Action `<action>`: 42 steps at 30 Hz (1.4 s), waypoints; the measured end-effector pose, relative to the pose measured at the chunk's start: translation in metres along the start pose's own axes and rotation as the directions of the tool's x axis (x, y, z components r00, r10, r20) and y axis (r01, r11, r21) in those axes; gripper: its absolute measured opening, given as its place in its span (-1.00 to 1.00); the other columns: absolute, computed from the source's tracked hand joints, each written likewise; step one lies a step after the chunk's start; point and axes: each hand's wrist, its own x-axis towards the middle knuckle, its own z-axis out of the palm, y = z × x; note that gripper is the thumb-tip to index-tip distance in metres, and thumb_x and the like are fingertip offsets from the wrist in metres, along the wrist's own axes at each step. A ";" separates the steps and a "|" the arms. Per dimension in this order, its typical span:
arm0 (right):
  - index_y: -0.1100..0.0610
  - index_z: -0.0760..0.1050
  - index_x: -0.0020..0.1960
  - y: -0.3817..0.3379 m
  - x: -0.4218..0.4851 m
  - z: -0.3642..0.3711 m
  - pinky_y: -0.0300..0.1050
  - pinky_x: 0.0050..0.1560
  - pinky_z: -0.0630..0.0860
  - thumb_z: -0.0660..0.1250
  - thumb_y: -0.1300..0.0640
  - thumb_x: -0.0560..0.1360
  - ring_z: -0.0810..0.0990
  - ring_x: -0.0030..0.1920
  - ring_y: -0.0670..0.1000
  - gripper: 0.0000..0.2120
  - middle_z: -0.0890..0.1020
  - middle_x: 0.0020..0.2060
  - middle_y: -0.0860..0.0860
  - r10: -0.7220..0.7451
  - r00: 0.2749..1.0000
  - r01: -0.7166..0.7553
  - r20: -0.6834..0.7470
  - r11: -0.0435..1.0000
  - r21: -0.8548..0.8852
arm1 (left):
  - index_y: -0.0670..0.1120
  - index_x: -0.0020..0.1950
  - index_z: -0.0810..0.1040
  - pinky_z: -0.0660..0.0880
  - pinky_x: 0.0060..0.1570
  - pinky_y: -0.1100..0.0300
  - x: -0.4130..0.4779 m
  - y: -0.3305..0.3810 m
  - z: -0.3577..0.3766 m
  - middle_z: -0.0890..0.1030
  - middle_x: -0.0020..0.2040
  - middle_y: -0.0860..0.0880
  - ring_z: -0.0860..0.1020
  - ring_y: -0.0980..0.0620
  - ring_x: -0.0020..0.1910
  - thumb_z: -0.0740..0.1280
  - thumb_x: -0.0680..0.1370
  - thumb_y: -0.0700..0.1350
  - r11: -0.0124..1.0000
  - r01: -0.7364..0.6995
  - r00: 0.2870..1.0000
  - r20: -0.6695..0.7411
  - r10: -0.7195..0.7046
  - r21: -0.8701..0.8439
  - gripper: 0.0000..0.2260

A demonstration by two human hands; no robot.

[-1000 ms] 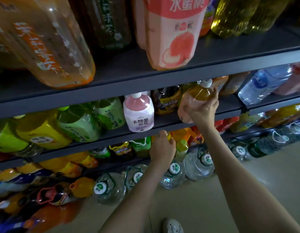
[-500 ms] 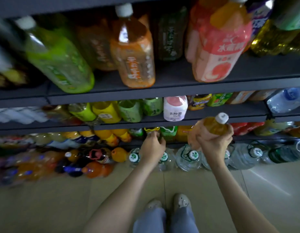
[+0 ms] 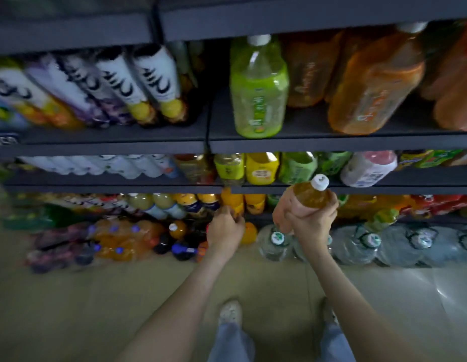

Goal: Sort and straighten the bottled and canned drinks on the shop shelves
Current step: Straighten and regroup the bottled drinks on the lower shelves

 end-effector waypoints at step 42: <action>-0.02 0.10 0.42 0.052 0.003 0.147 0.05 0.25 0.45 0.52 0.00 0.11 0.36 0.30 0.04 -0.02 0.34 0.27 0.01 -0.194 0.981 0.190 0.009 0.967 0.169 | -0.12 0.41 0.17 0.44 0.03 0.21 0.110 -0.079 0.026 0.47 0.24 -0.08 0.51 -0.08 0.17 0.59 0.24 -0.02 0.827 -0.260 0.904 -0.427 0.026 -0.499 -0.12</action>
